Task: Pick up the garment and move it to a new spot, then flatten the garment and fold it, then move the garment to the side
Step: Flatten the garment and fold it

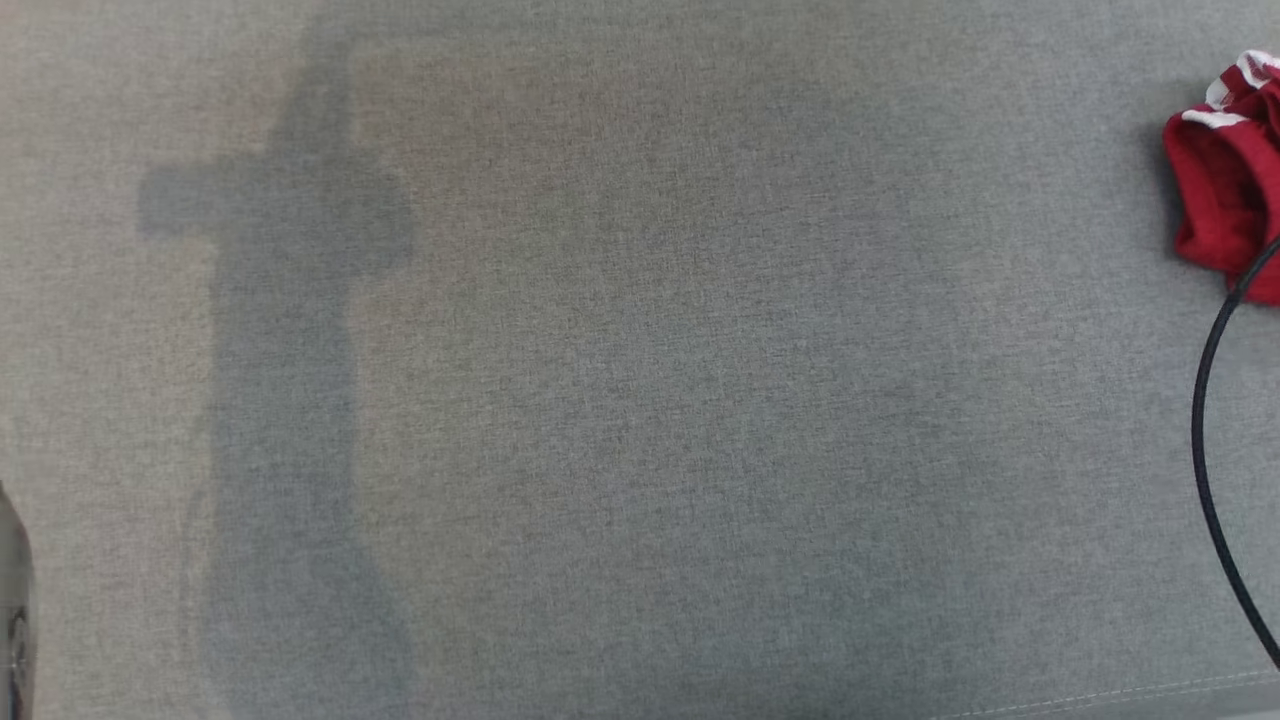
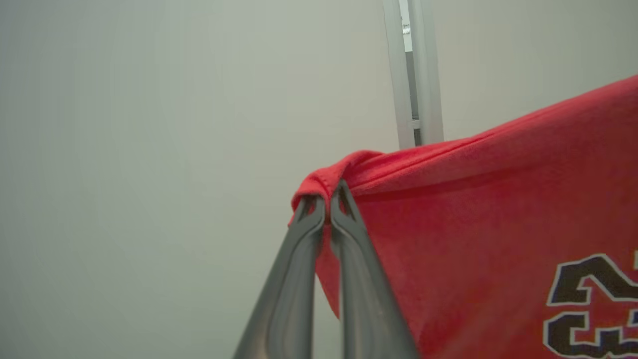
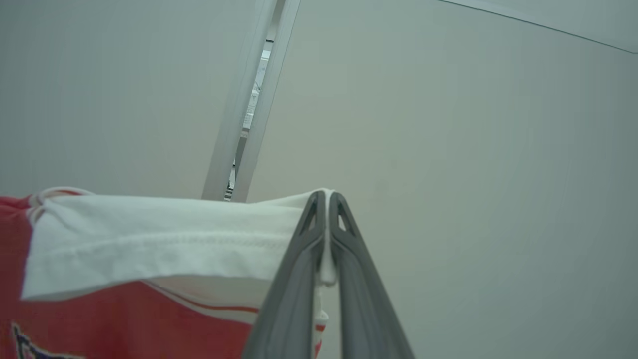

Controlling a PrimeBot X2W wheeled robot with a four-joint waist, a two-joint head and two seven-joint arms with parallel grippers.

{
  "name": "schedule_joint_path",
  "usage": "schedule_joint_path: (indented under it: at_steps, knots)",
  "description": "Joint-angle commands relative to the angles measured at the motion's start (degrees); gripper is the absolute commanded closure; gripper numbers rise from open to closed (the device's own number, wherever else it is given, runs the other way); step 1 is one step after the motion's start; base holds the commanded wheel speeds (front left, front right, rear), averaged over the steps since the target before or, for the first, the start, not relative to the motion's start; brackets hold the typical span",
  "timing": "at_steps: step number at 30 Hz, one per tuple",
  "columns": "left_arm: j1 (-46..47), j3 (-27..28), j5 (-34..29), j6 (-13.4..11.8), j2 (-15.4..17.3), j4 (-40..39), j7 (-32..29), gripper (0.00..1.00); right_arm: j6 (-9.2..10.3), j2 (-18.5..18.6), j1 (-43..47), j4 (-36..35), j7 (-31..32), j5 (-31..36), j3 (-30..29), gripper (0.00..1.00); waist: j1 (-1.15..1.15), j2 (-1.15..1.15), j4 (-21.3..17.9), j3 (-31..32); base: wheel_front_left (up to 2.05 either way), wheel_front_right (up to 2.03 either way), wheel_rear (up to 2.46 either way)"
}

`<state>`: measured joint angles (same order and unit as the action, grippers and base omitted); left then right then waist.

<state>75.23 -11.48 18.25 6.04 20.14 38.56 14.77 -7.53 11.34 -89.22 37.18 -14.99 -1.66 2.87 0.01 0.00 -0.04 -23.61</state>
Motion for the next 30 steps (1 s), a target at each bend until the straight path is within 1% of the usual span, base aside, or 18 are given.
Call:
schedule_joint_path:
  at_steps: [1,4,6,11,14,15,17,19,23,28,30]
  knots:
    - [-2.16,0.00,0.75,0.21,-0.90,1.06,0.44,1.00,0.09,0.11,3.24,-0.21,-0.19,-0.85,0.21,1.00,-0.01,0.00,-0.63,-1.88,0.00,0.00,0.00]
    - [-6.77,0.82,1.22,0.49,-1.96,1.23,0.42,1.00,0.09,-0.06,8.92,-1.82,-0.21,-3.23,1.08,1.00,-0.01,0.00,-0.63,-2.00,0.00,0.00,0.00]
    - [-11.71,2.55,2.61,0.58,-3.50,0.61,0.45,1.00,0.09,0.22,14.28,-3.20,-0.21,-5.22,1.86,1.00,-0.01,0.00,-0.76,-1.74,0.00,0.00,0.00]
    - [-27.88,6.34,4.52,0.96,-8.07,-0.47,0.46,1.00,0.09,0.36,31.69,-6.01,-0.22,-10.79,3.39,1.00,-0.01,0.00,-1.07,0.60,0.00,0.00,0.00]
    - [-37.13,7.84,4.60,1.24,-10.94,-0.67,0.45,1.00,0.09,0.11,41.51,-7.50,-0.21,-14.00,3.30,1.00,-0.01,0.00,-1.26,2.47,0.00,0.00,0.00]
    - [-40.38,7.73,3.40,1.32,-11.45,-0.68,0.44,1.00,0.09,0.22,45.35,-7.56,-0.21,-14.81,3.86,1.00,-0.01,0.00,-1.19,3.41,0.00,0.00,0.00]
    - [-45.85,8.53,3.68,1.33,-13.18,-0.03,0.42,1.00,0.09,0.82,50.59,-8.42,-0.22,-15.82,3.48,1.00,-0.01,0.00,-1.07,4.95,0.00,0.00,0.00]
    - [-50.39,8.19,2.91,1.36,-14.21,0.50,0.43,1.00,0.09,0.32,55.99,-8.28,-0.22,-17.00,3.13,1.00,-0.01,0.00,-0.93,6.61,0.00,0.00,0.00]
    - [-58.18,8.69,3.77,1.34,-16.04,0.19,0.29,1.00,0.09,0.35,64.46,-8.79,-0.23,-18.98,2.57,1.00,-0.01,0.00,-0.54,10.15,0.00,0.00,0.00]
    - [-65.61,8.32,4.17,1.33,-16.69,-1.22,0.28,1.00,0.09,-0.91,74.26,-9.43,-0.23,-20.36,0.95,1.00,-0.01,0.00,-0.33,14.92,0.00,0.00,0.00]
    - [-68.04,8.18,4.24,1.33,-16.80,-1.80,0.28,1.00,0.09,-1.43,77.91,-9.64,-0.23,-20.43,1.29,1.00,-0.01,0.00,-0.24,16.63,0.00,0.00,0.00]
